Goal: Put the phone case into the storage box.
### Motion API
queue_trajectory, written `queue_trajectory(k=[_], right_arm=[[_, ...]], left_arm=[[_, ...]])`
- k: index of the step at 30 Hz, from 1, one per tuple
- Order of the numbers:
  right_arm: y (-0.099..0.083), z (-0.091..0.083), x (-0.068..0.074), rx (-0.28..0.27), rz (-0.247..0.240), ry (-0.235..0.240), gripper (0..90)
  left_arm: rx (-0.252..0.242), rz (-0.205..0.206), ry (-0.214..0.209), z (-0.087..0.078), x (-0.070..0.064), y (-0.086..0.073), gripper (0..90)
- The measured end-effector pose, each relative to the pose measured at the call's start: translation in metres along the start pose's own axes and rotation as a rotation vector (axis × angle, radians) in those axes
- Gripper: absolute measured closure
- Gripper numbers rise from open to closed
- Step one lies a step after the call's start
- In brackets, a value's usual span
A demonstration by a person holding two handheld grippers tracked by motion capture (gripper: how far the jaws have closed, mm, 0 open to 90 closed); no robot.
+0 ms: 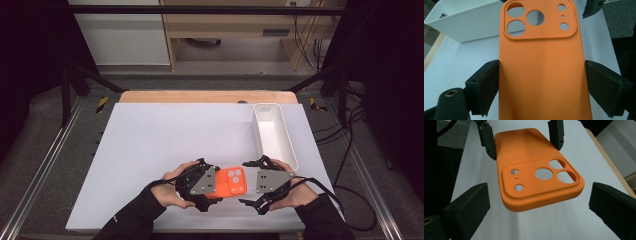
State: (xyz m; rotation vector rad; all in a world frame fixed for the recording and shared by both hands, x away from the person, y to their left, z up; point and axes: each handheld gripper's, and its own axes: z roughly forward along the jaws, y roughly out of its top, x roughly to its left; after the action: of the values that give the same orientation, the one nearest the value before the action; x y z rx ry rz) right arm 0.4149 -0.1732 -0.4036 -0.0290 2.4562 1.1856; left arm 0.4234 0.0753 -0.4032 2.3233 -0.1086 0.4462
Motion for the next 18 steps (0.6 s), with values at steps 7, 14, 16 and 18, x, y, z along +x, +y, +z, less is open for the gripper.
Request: queue_trajectory(k=[7,14,16,18], right_arm=[[0.0004,0.0016,-0.0006,-0.013,-0.01,0.016,3.7],[-0.0007,0.0055,-0.0026,-0.021,-0.013,0.039,3.8],[-0.0007,0.006,-0.0028,-0.023,-0.015,0.043,3.9],[-0.0006,0.0066,-0.0027,-0.029,-0.014,0.053,4.1]], left_arm=[[-0.003,0.005,-0.008,0.0008,-0.0014,0.0022,15.1],[-0.008,0.003,-0.013,0.0007,-0.0021,0.0033,15.1],[-0.006,0.007,-0.016,0.0005,-0.0023,0.0035,15.1],[-0.005,0.009,-0.017,0.0004,-0.0026,0.0039,15.1]])
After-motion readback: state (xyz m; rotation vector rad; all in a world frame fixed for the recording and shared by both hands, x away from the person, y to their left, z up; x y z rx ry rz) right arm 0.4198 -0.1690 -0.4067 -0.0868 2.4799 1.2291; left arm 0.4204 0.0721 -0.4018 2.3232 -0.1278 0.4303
